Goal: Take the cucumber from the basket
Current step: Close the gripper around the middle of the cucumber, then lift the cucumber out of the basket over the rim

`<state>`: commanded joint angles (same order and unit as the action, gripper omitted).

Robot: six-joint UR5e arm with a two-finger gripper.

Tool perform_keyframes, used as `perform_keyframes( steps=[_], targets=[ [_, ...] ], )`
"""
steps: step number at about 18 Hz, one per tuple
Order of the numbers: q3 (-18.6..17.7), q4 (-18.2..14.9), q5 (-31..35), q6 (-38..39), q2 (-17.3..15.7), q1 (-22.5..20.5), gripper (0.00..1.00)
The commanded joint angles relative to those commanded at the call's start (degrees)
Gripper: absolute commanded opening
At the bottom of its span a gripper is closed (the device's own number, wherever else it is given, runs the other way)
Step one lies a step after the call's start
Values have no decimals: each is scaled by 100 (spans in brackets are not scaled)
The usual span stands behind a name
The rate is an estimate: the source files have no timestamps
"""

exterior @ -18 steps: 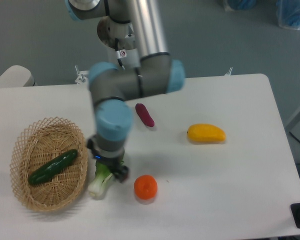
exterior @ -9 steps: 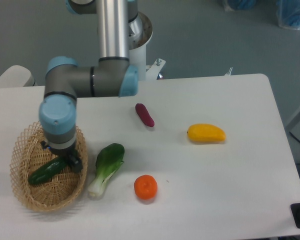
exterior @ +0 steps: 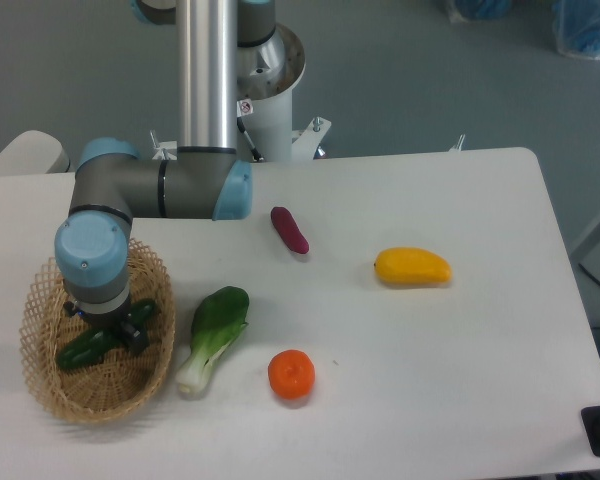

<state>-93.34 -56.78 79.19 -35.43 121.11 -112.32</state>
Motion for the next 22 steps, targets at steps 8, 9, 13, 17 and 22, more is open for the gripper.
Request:
perform_keyframes(
  steps=[8, 9, 13, 17, 22],
  targets=[
    [44, 0, 61, 317, -53, 26, 0],
    [70, -9, 53, 326, -87, 26, 0],
    [105, -26, 18, 317, -395, 0, 0],
    [254, -44, 35, 247, -448, -157, 0],
    [711, -88, 44, 186, -475, -544, 0]
  ],
)
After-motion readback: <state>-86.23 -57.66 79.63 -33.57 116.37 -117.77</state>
